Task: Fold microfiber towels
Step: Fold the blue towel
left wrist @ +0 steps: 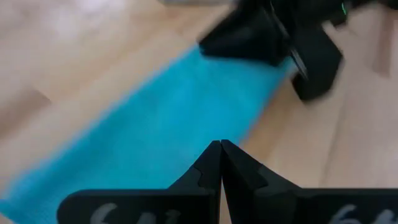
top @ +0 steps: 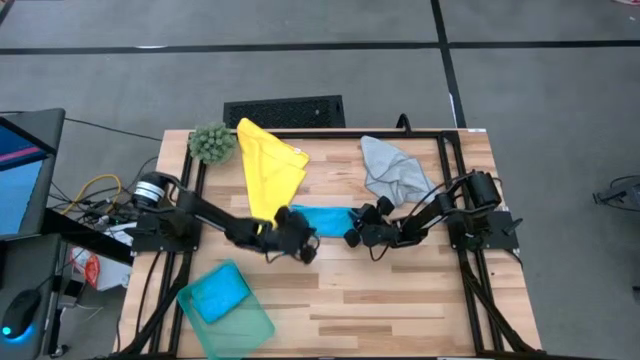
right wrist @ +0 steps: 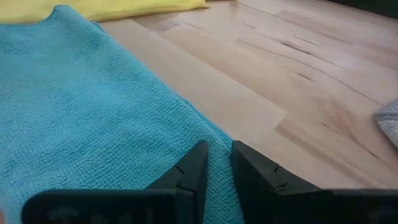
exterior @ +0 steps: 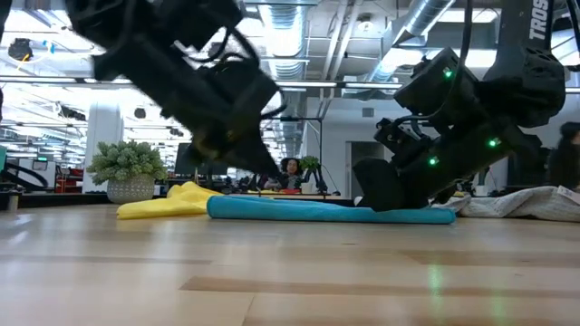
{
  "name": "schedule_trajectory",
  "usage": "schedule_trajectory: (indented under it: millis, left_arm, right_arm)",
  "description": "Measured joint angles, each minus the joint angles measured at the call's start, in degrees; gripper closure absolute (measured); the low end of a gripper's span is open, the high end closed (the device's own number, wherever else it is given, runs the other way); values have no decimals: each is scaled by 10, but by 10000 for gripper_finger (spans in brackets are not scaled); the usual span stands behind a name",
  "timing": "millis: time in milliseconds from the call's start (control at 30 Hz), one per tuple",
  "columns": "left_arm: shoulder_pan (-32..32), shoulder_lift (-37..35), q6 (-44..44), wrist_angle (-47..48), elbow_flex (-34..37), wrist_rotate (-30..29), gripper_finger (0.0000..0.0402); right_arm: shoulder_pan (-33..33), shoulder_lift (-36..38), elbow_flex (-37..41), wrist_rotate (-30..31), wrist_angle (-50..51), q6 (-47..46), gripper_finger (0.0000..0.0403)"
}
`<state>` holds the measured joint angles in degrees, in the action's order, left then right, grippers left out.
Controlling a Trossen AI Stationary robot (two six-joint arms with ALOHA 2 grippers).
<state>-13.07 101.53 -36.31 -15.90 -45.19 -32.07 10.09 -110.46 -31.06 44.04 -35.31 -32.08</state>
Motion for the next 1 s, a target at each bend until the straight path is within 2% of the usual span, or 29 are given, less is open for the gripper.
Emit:
schedule_trajectory:
  millis: [133, 333, 500, 600, 667, 733, 800, 1000]
  left_arm:
    - [-32, 48, -54, -1, 5, -22, 401]
    - [-32, 87, -124, 4, 3, -33, 401]
    - [-46, 51, -99, -4, 3, -14, 401]
    - [-68, 0, -58, -26, -9, -66, 401]
    - [-80, -7, -57, -2, -7, -139, 401]
    - [-80, 4, -61, 29, 0, -174, 401]
    - [-74, 17, -87, 15, 3, -185, 401]
    - [-64, 95, -185, 9, 19, -161, 401]
  right_arm:
    - [0, 0, -1, 0, 0, 1, 305]
    - [1, -1, -1, -7, -7, 2, 305]
    - [11, 24, 0, -23, 4, 40, 305]
    - [12, 35, 0, -20, 3, 56, 305]
    - [10, 35, 0, -18, 6, 54, 305]
    - [10, 35, 0, -17, 7, 52, 305]
    - [11, 35, 0, -20, 7, 51, 305]
    - [11, 35, 0, -27, 18, 51, 305]
